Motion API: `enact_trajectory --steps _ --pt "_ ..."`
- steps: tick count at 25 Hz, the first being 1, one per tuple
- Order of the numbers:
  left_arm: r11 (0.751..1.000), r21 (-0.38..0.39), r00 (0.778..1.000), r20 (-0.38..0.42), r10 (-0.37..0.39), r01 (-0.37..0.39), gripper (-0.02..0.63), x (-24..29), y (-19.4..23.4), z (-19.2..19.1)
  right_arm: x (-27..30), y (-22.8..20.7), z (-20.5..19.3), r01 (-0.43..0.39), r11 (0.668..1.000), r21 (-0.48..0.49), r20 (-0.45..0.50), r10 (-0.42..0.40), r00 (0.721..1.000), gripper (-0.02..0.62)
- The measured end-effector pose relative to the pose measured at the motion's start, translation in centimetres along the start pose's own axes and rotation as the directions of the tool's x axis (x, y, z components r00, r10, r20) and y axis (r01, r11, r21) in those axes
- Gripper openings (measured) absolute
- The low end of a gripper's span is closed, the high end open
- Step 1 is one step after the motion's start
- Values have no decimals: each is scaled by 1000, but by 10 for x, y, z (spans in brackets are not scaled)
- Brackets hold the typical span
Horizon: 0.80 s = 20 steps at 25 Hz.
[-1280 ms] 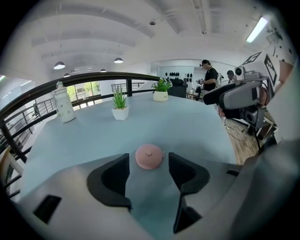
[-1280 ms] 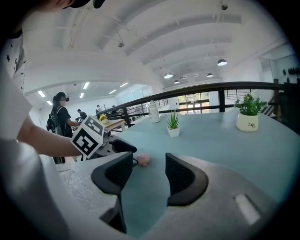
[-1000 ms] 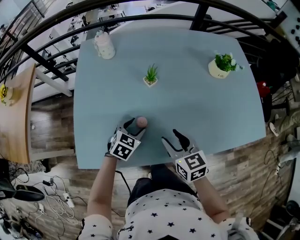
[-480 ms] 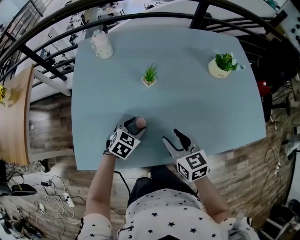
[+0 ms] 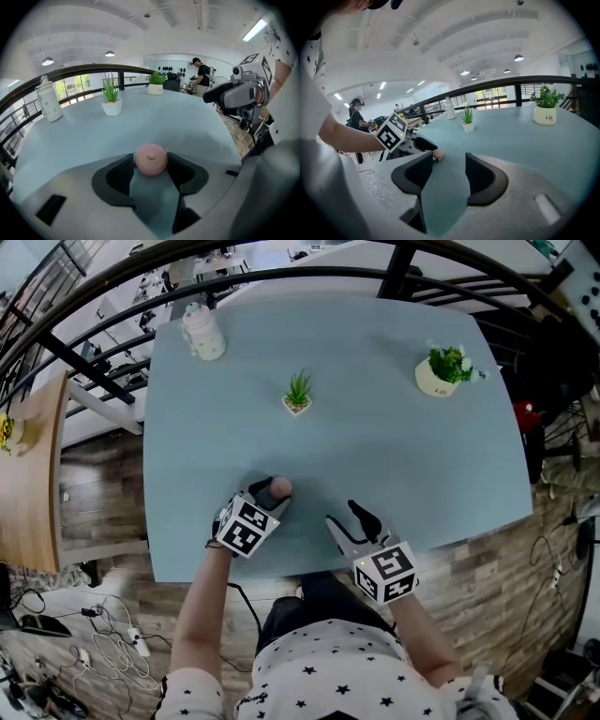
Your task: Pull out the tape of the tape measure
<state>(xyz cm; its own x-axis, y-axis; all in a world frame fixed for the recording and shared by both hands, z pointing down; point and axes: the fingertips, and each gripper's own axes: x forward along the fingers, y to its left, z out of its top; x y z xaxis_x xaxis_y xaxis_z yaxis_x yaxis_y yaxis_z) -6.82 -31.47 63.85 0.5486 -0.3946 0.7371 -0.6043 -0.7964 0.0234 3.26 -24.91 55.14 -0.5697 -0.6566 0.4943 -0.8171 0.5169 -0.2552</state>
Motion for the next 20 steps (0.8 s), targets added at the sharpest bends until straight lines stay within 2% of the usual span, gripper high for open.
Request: enact_trajectory --steps 12,17,20 --pt "1000 -18 1000 0 26 -26 210 -5 -4 -2 -14 -2 18 32 999 -15 52 -31 998 202" --pt "999 -19 998 45 31 -30 210 -16 -20 8 -26 1 19 38 999 -23 67 -37 997 202" --pt "998 -45 998 60 35 -33 210 -27 -28 12 -31 6 21 32 999 -39 77 -29 997 202"
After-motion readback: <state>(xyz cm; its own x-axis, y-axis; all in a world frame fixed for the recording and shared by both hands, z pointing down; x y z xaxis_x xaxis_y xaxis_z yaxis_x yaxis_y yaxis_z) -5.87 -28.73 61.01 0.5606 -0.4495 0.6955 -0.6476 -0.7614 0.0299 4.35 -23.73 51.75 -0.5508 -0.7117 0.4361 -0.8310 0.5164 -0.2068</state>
